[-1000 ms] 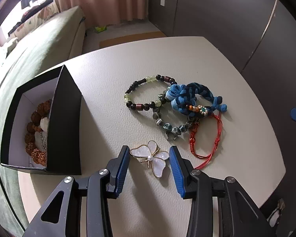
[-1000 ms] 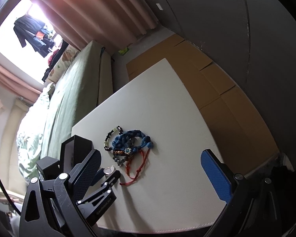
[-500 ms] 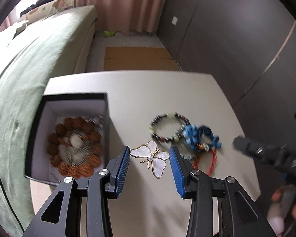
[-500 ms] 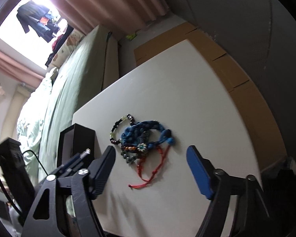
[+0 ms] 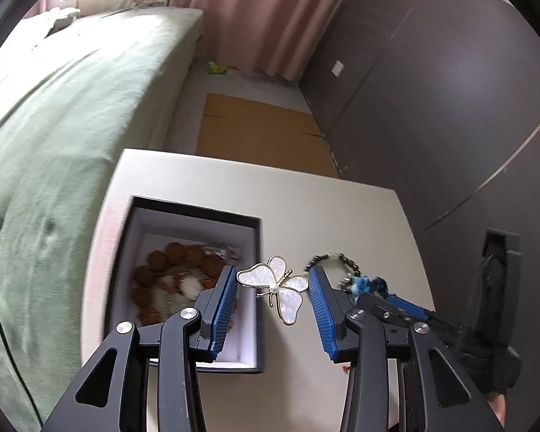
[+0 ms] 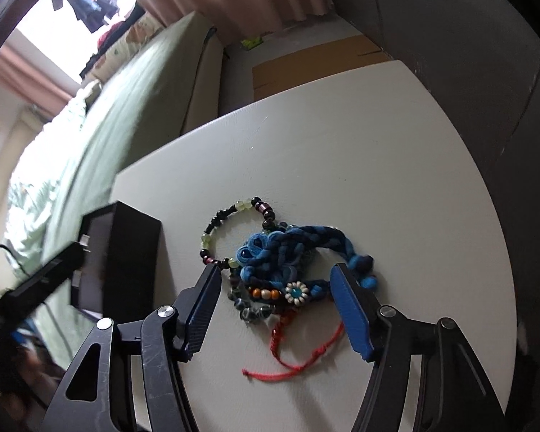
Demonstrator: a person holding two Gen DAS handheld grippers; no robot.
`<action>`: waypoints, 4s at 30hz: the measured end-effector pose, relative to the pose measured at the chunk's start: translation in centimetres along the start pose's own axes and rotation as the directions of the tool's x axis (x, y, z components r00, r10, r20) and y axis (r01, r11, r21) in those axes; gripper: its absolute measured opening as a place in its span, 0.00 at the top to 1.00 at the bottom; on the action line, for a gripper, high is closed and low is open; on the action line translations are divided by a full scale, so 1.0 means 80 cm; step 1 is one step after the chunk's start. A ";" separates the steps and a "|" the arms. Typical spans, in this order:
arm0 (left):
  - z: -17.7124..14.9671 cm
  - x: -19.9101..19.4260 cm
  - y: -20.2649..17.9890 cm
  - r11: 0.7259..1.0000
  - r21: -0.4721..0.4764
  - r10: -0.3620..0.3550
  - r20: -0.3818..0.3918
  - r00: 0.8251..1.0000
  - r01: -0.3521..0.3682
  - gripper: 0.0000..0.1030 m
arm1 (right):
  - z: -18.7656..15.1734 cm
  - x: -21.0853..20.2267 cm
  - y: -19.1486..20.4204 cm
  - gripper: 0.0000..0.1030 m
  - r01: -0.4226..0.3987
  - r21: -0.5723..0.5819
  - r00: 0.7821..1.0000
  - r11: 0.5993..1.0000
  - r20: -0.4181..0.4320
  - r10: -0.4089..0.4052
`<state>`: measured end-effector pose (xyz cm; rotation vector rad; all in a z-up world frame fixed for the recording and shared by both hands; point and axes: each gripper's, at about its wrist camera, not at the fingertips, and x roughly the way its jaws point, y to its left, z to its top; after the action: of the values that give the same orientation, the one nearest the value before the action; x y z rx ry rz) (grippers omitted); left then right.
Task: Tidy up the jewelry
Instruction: 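Grasp the butterfly brooch with the left gripper while the right gripper grasps the blue braided bracelet, then drop the blue braided bracelet into the box with the right gripper while the left gripper carries the brooch, then open the left gripper over the box to drop the butterfly brooch, then move the left gripper to the black bead bracelet and grasp it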
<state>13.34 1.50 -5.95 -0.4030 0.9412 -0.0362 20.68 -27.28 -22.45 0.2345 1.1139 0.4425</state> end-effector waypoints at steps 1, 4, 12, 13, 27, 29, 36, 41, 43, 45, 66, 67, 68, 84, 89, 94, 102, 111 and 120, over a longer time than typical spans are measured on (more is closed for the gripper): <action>0.001 -0.001 0.003 1.000 -0.006 -0.003 0.001 1.000 0.003 0.59 | 0.000 0.004 0.005 0.37 0.029 -0.018 1.000 0.999 0.000 -0.029; -0.001 -0.011 0.013 1.000 -0.021 -0.011 0.011 1.000 0.011 0.59 | -0.001 0.010 0.018 0.52 0.106 -0.078 0.994 0.991 0.004 -0.106; -0.008 -0.027 0.026 1.000 -0.028 0.002 0.023 1.000 -0.001 0.59 | -0.006 -0.014 0.020 0.71 0.103 -0.056 0.994 0.993 0.029 -0.102; -0.008 -0.030 0.029 0.999 -0.033 0.001 0.027 1.000 0.000 0.59 | -0.007 -0.020 0.021 0.71 0.099 -0.050 0.995 0.994 0.040 -0.097; -0.018 -0.076 0.066 0.995 -0.096 0.003 0.084 0.996 0.005 0.59 | -0.028 -0.076 0.066 0.71 -0.152 -0.070 0.972 0.986 0.168 0.162; -0.018 -0.081 0.072 0.994 -0.108 0.007 0.090 0.996 0.003 0.59 | -0.027 -0.076 0.077 0.71 -0.194 -0.080 0.962 0.978 0.179 0.206; -0.012 -0.090 0.088 0.991 -0.136 0.003 0.109 0.994 0.012 0.59 | -0.029 -0.082 0.127 0.71 -0.293 -0.158 0.918 0.943 0.230 0.324; -0.004 -0.097 0.107 0.986 -0.165 -0.004 0.132 0.991 0.026 0.59 | -0.033 -0.079 0.161 0.71 -0.341 -0.212 0.889 0.916 0.243 0.388; -0.001 -0.101 0.116 0.984 -0.178 -0.001 0.138 0.990 0.026 0.59 | -0.034 -0.071 0.172 0.71 -0.348 -0.225 0.888 0.910 0.234 0.397; 0.003 -0.101 0.126 0.980 -0.198 -0.003 0.140 0.990 0.031 0.59 | -0.033 -0.054 0.184 0.68 -0.336 -0.241 0.899 0.910 0.206 0.387; 0.006 -0.031 0.083 0.995 -0.103 -0.012 -0.022 1.000 0.010 0.59 | -0.004 -0.049 0.090 0.39 -0.268 -0.028 0.943 0.963 0.199 0.268; 0.004 -0.026 0.083 0.995 -0.102 0.000 -0.035 0.999 -0.003 0.59 | -0.004 -0.050 0.086 0.39 -0.265 -0.021 0.944 0.964 0.199 0.264; 0.003 -0.023 0.083 0.995 -0.101 0.015 -0.046 0.999 -0.019 0.59 | -0.003 -0.051 0.083 0.39 -0.261 -0.015 0.945 0.965 0.199 0.259; -0.019 -0.026 0.067 0.993 -0.098 0.062 -0.077 0.995 -0.069 0.48 | -0.014 -0.085 0.035 0.39 -0.216 0.049 0.953 0.975 0.228 0.200; -0.023 -0.027 0.046 0.996 -0.074 0.045 -0.059 0.997 -0.049 0.48 | -0.021 -0.096 0.004 0.39 -0.180 0.092 0.963 0.979 0.222 0.156; -0.026 -0.022 0.018 0.998 -0.041 0.036 -0.043 0.998 -0.037 0.48 | -0.029 -0.098 -0.031 0.39 -0.135 0.157 0.977 0.978 0.186 0.105; -0.029 -0.006 -0.041 0.997 0.067 0.024 -0.024 0.999 -0.022 0.48 | -0.033 -0.103 -0.087 0.39 -0.145 0.284 0.982 0.948 0.158 0.103; -0.017 0.044 -0.099 0.977 0.215 0.033 -0.082 0.996 -0.014 0.48 | -0.030 -0.097 -0.099 0.39 -0.136 0.309 0.988 0.941 0.118 0.103; -0.034 0.098 -0.130 0.949 0.316 0.027 -0.094 0.995 0.004 0.49 | -0.022 -0.104 -0.126 0.39 -0.094 0.371 0.990 0.924 0.129 0.049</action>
<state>17.33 -10.55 -9.81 -0.0988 1.0146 -0.1958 18.30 -40.10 -20.45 0.6345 1.0703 0.2707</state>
